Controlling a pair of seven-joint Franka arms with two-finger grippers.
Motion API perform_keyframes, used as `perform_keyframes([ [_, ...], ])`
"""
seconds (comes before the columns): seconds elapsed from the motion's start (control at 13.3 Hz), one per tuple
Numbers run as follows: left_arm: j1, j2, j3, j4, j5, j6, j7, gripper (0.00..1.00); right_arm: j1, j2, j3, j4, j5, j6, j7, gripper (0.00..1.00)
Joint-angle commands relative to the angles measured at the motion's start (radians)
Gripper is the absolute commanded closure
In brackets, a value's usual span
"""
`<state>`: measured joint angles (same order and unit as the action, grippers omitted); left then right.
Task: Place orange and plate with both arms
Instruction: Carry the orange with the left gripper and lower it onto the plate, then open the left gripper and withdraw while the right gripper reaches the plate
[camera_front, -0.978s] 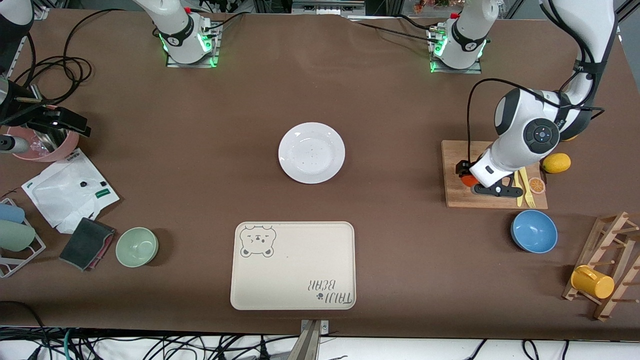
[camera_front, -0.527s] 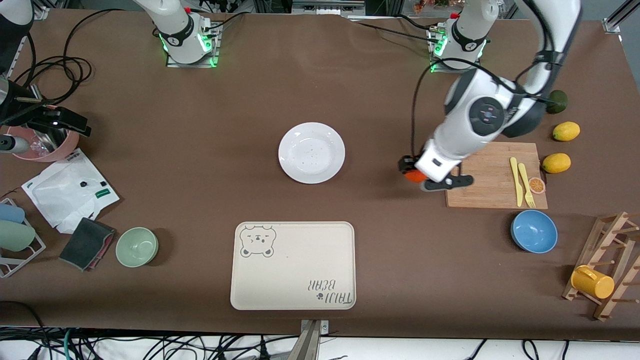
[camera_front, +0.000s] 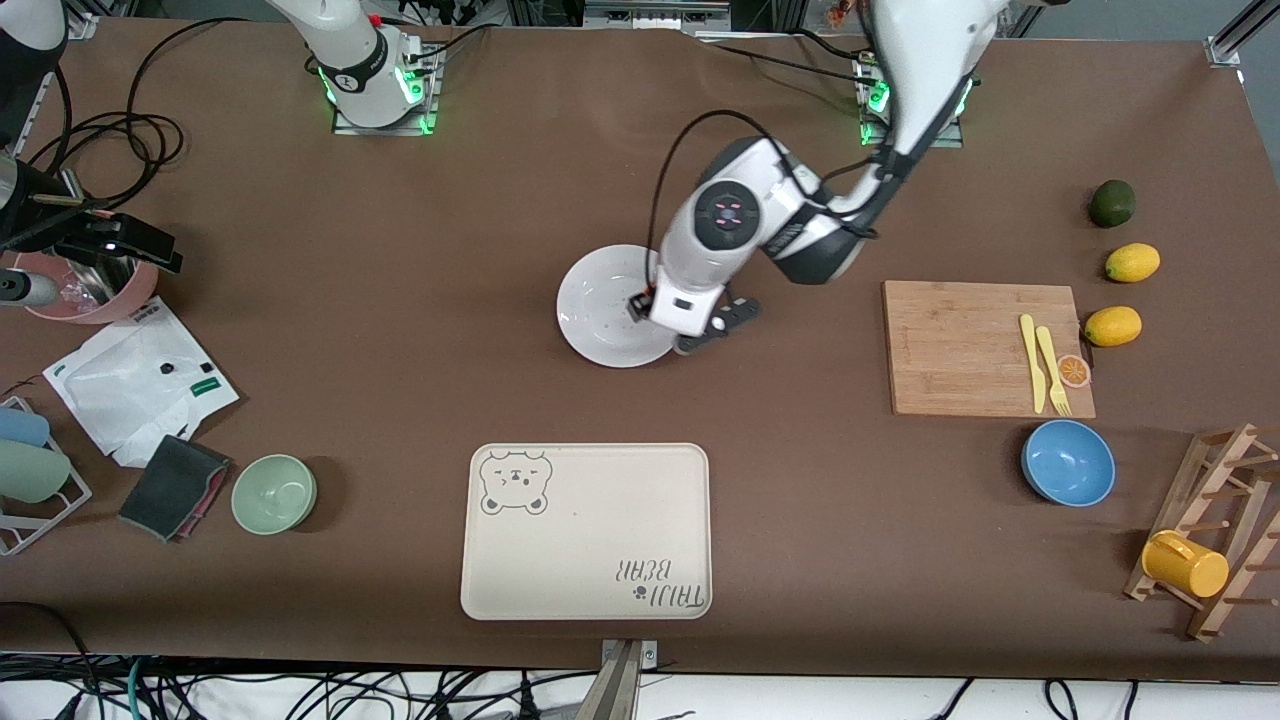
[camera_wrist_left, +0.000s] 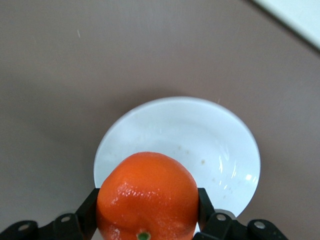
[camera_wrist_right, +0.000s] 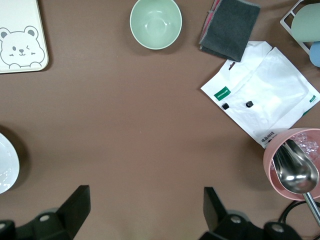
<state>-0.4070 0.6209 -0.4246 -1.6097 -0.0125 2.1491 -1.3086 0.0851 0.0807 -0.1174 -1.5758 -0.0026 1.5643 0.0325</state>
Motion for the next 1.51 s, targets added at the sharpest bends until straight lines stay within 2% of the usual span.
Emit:
perform_keyframes([
  [0.0, -0.105, 0.106, 0.021, 0.045, 0.015, 0.085, -0.057, 0.83, -0.001, -0.018, -0.001, -0.007, 0.013, -0.018, -0.006, 0.0],
  [0.08, -0.142, 0.132, 0.058, 0.042, 0.029, 0.145, -0.087, 0.83, -0.001, -0.016, -0.001, -0.006, 0.013, -0.017, -0.006, 0.0],
  [0.23, -0.182, 0.141, 0.118, 0.045, 0.035, 0.164, -0.104, 0.82, -0.001, -0.016, 0.001, -0.007, 0.013, -0.017, -0.008, 0.0],
  [0.3, -0.181, 0.14, 0.128, 0.045, 0.036, 0.164, -0.104, 0.79, -0.001, -0.015, 0.001, -0.007, 0.013, -0.018, -0.008, 0.0],
  [0.38, -0.177, 0.14, 0.132, 0.045, 0.037, 0.164, -0.104, 0.43, -0.001, -0.013, 0.001, -0.009, 0.015, -0.021, -0.009, 0.0],
  [0.45, -0.177, 0.141, 0.135, 0.045, 0.037, 0.164, -0.104, 0.01, -0.002, -0.013, -0.001, -0.01, 0.033, -0.021, -0.009, 0.0],
  [0.6, -0.15, 0.1, 0.135, 0.037, 0.037, 0.138, -0.104, 0.0, -0.002, 0.013, 0.001, -0.012, 0.064, -0.021, -0.017, 0.0],
  [0.75, -0.09, 0.027, 0.132, 0.045, 0.039, 0.004, -0.1, 0.0, 0.004, 0.04, 0.002, -0.009, 0.084, -0.013, -0.096, 0.0],
  [0.9, -0.031, -0.047, 0.133, 0.045, 0.04, -0.087, -0.093, 0.0, 0.005, 0.1, 0.004, -0.016, 0.172, -0.053, -0.118, 0.0],
  [1.05, 0.034, -0.104, 0.133, 0.045, 0.042, -0.176, -0.019, 0.0, 0.018, 0.152, 0.008, -0.039, 0.217, -0.063, -0.129, 0.0],
  [1.28, 0.173, -0.171, 0.129, 0.047, 0.043, -0.319, 0.263, 0.0, 0.018, 0.148, 0.028, -0.195, 0.355, 0.025, -0.138, 0.0],
  [1.43, 0.27, -0.225, 0.133, 0.047, 0.043, -0.395, 0.523, 0.0, 0.018, 0.108, 0.05, -0.361, 0.456, 0.17, -0.187, 0.0],
])
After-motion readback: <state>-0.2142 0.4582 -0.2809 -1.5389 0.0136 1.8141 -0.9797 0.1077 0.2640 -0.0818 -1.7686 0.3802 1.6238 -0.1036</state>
